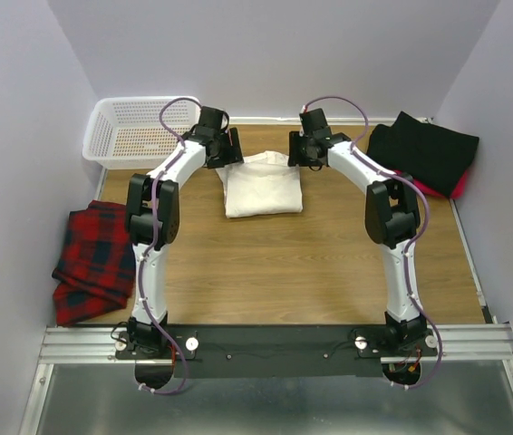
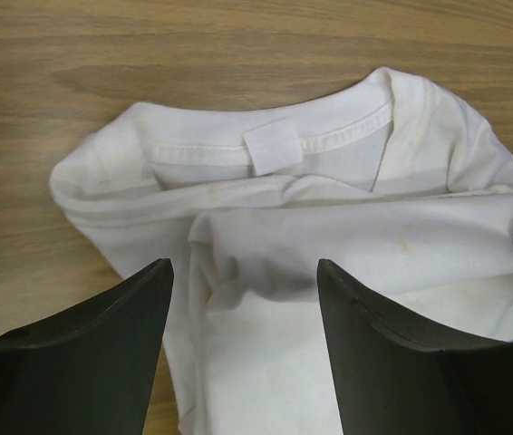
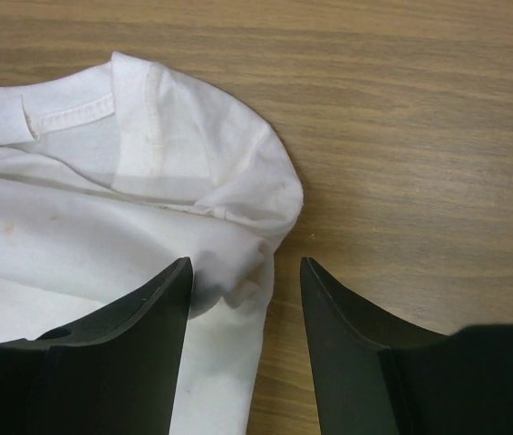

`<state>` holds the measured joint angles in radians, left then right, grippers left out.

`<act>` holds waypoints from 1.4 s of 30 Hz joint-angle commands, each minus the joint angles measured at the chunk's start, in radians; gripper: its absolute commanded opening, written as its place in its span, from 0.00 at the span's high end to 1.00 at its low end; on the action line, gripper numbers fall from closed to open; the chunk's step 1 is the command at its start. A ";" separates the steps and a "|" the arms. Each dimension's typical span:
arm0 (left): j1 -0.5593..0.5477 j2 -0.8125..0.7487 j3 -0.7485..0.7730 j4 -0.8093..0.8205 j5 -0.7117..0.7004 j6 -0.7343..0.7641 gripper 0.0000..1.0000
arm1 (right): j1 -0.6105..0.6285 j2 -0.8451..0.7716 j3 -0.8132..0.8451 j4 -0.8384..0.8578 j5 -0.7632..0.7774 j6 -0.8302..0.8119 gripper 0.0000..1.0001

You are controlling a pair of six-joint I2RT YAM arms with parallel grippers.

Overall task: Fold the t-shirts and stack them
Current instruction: Smooth out wrinkles on the folded tshirt

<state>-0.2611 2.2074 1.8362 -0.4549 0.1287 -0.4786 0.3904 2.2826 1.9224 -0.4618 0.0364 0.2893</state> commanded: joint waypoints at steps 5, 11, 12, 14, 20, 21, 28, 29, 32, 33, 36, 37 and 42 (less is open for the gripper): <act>0.002 0.080 0.116 0.015 0.092 -0.049 0.56 | -0.010 0.018 0.052 0.000 -0.001 -0.006 0.49; 0.003 0.094 0.135 -0.005 0.075 -0.046 1.00 | -0.012 0.025 0.047 0.000 -0.029 -0.003 0.71; 0.003 0.091 0.133 -0.005 0.074 -0.042 1.00 | -0.010 0.025 0.046 0.000 -0.030 -0.002 0.80; 0.005 0.086 0.127 -0.005 0.072 -0.038 1.00 | -0.010 0.023 0.046 0.000 -0.032 -0.002 0.93; 0.005 0.032 0.092 -0.007 0.051 -0.032 1.00 | -0.012 -0.008 0.027 0.002 -0.029 0.007 0.99; 0.005 0.008 0.083 -0.007 0.045 -0.032 1.00 | -0.010 -0.024 0.023 0.002 -0.027 0.007 0.99; 0.005 -0.175 -0.034 -0.002 -0.050 -0.045 1.00 | -0.010 -0.104 -0.036 0.002 -0.032 0.007 0.99; 0.005 -0.198 -0.066 0.002 -0.060 -0.051 1.00 | -0.010 -0.123 -0.042 0.003 -0.032 0.008 0.99; 0.005 -0.276 -0.121 0.012 -0.078 -0.057 1.00 | -0.010 -0.159 -0.066 0.006 -0.064 0.007 0.99; 0.005 -0.306 -0.132 0.013 -0.080 -0.063 1.00 | -0.010 -0.167 -0.071 0.008 -0.067 0.008 0.99; 0.003 -0.356 -0.172 0.012 -0.090 -0.072 1.00 | -0.010 -0.183 -0.080 0.009 -0.082 0.005 0.99; 0.003 -0.367 -0.181 0.012 -0.100 -0.080 1.00 | -0.012 -0.183 -0.077 0.012 -0.087 0.005 0.99; 0.003 -0.385 -0.221 0.024 -0.118 -0.094 1.00 | -0.010 -0.137 -0.010 0.014 -0.107 0.004 0.99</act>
<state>-0.2642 1.8439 1.6451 -0.4419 0.0868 -0.5575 0.3885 2.1162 1.8618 -0.4374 -0.0639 0.2981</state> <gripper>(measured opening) 0.014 0.015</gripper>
